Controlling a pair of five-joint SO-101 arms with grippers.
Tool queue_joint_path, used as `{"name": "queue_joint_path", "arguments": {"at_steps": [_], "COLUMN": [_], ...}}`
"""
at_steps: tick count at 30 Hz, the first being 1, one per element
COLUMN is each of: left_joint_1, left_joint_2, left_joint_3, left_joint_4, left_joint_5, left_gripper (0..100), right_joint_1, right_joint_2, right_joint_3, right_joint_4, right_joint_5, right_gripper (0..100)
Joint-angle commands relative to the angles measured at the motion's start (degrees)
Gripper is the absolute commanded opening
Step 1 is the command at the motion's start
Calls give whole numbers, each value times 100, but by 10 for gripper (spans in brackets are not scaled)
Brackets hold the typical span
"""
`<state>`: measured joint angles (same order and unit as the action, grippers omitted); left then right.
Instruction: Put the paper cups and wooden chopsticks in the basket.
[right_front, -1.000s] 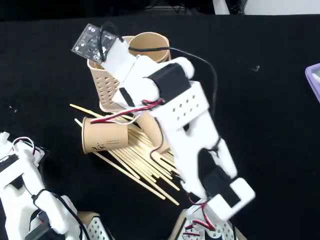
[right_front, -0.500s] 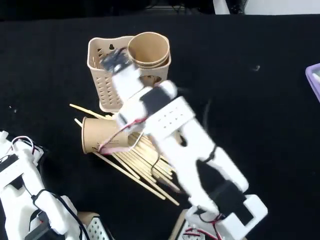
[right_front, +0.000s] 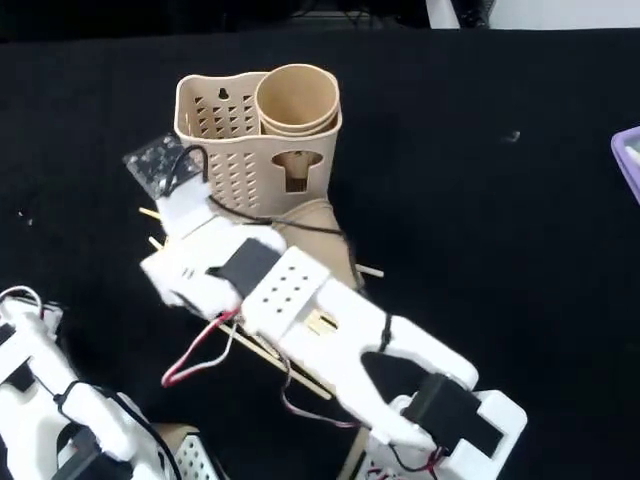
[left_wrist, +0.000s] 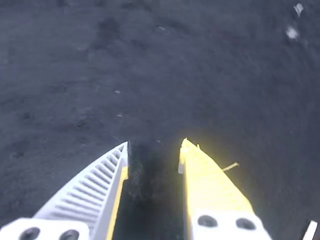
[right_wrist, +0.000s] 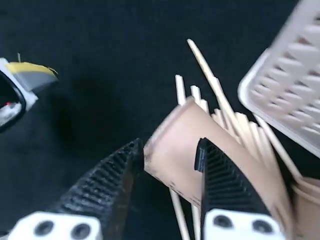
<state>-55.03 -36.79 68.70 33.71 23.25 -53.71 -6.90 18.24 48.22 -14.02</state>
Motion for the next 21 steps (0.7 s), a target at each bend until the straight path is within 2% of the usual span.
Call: {"name": "queue_joint_path", "arguments": {"at_steps": [1, 9, 21], "left_joint_1": [-215, -207, -180], "left_joint_2": [-97, -97, -97], "left_joint_3": [-268, -189, -198], "left_joint_4": [-325, -545, -545], "left_joint_5": [237, 237, 229], "left_gripper": [170, 170, 170], "right_joint_1": [-255, -202, 316], "right_joint_2": [-338, 40, 1051], "right_joint_3": [215, 716, 462], "right_joint_4": [-624, -1873, -1829], "right_joint_5": [-79, -70, -62], "right_gripper": [178, 178, 178]}}
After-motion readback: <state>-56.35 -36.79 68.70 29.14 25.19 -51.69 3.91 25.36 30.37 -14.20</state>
